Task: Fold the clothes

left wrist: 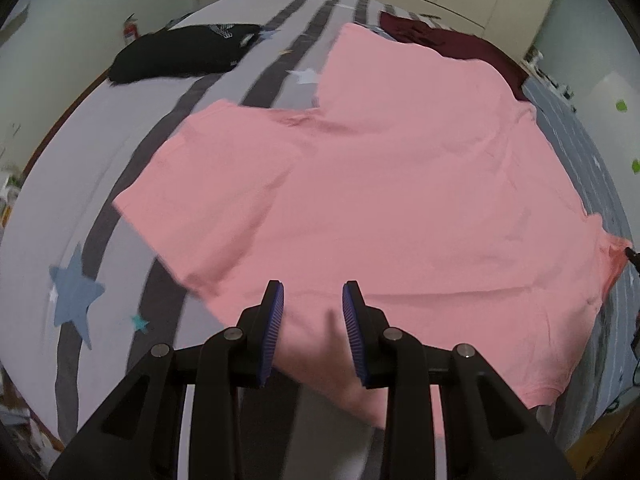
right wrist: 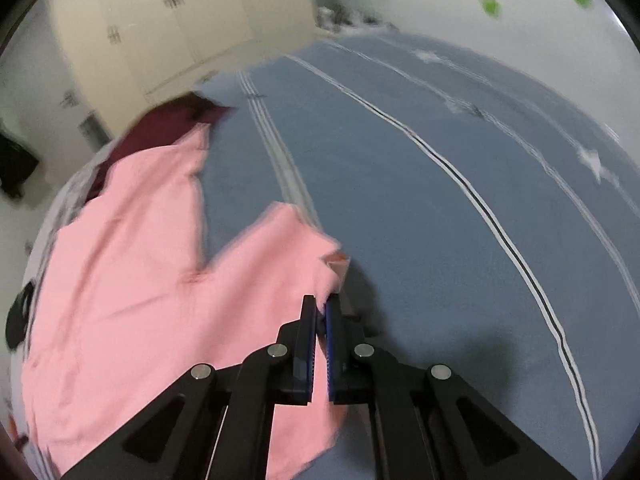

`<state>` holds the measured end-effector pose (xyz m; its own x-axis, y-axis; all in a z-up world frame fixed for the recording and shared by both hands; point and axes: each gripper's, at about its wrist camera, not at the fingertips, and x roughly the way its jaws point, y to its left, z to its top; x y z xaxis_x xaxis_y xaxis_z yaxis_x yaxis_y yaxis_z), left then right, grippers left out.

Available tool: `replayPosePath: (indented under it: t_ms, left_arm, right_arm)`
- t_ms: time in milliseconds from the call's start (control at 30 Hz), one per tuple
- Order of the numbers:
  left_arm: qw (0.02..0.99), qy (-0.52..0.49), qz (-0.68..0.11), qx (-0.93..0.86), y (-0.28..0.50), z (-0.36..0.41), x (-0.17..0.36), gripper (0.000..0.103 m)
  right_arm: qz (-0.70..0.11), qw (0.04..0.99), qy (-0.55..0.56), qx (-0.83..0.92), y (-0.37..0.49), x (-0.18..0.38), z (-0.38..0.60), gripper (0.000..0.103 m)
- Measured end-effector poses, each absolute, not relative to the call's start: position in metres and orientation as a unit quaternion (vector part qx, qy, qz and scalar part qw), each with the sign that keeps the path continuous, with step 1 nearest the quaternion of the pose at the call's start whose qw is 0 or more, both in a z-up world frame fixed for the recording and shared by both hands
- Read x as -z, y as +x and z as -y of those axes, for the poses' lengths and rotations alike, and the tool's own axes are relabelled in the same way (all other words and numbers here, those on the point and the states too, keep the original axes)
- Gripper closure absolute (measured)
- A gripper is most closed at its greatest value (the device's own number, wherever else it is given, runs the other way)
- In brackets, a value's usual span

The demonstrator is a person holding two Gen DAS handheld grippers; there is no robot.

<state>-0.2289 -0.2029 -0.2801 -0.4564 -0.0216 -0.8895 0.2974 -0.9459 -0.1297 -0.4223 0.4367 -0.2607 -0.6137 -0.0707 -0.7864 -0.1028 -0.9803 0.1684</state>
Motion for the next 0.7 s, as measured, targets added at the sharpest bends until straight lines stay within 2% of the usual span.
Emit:
replayPosePath:
  t_ms: [200, 333, 600, 700]
  left_arm:
    - [0.099, 0.506, -0.155, 0.843, -0.194, 0.262, 0.272, 0.076]
    - [0.104, 0.494, -0.168, 0.847, -0.169, 0.314, 0.258, 0.076]
    - [0.127, 0.473, -0.186, 0.852, -0.124, 0.412, 0.240, 0.076]
    - [0.134, 0.472, -0.187, 0.851, -0.117, 0.431, 0.246, 0.076]
  right_arm:
    - [-0.042, -0.116, -0.398, -0.909, -0.402, 0.202, -0.269, 0.099]
    - [-0.033, -0.198, -0.396, -0.896, -0.391, 0.189, -0.138, 0.099]
    - [-0.042, -0.335, -0.406, -0.849, -0.346, 0.190, 0.112, 0.099]
    - [-0.025, -0.365, -0.440, -0.820, -0.326, 0.223, 0.179, 0.099]
